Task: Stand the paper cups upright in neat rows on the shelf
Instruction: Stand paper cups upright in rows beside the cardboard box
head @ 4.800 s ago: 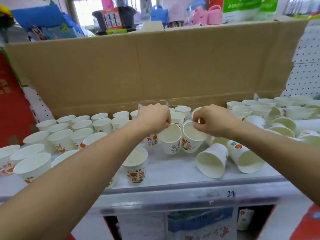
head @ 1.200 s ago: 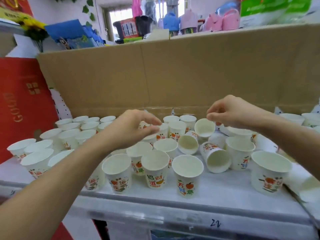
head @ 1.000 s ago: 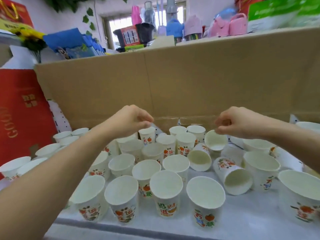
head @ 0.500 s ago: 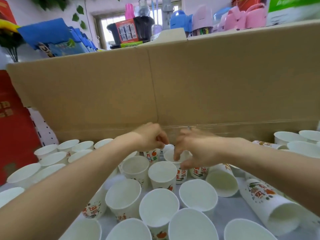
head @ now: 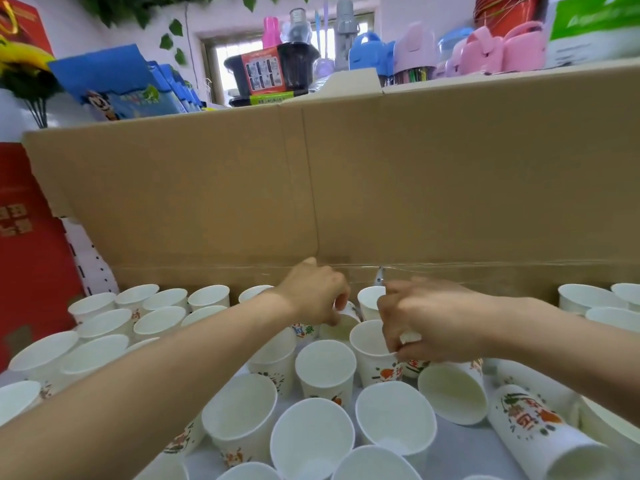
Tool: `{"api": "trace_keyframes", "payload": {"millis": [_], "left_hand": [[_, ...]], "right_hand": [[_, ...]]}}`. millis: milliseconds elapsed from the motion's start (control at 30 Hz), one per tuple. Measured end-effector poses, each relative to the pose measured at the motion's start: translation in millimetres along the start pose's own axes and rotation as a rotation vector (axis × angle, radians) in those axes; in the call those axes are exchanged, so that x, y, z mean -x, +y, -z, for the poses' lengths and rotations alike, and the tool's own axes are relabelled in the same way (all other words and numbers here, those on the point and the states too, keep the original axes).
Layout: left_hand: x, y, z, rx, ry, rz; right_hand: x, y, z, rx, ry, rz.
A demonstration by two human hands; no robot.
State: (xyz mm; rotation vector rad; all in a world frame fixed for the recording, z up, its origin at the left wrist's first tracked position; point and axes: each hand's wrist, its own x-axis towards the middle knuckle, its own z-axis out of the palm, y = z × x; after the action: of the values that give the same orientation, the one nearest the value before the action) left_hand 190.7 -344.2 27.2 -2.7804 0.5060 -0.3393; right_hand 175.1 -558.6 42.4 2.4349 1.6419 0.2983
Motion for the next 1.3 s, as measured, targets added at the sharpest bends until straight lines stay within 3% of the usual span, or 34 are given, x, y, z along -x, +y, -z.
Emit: {"api": "trace_keyframes", "payload": {"millis": [200,533,667,800,900,1100,1200,1300], "left_hand": [[-9,-14,12,0.036,0.036,0.048],[-10,-2,6,-0.105,0.075,-0.167],[0,-6,17,0.075,0.129,-0.092],[13,-17,24,0.227,-0.012,-0.012],[20,-17,21,0.183,-0.121,-0.028],[21,-5,20,0.099,-0.128,-0.063],[26,-5,26,0.113,-0.099,-0.014],[35,-5,33,0.293,0.035,0.025]], "right_hand": [[3,-2,2,0.047,0.031,0.027],[7,-6,0,0.126,0.023,0.048],[12,-4,-2,0.107,0.016,0.035],[14,-7,-2,0.078,0.035,0.041],[11,-9,-5,0.099,0.043,0.048],[4,-11,-5,0.1,0.076,0.035],[19,5,14,-0.081,0.121,-0.093],[56,44,41,-0.255,0.259,-0.33]]}}
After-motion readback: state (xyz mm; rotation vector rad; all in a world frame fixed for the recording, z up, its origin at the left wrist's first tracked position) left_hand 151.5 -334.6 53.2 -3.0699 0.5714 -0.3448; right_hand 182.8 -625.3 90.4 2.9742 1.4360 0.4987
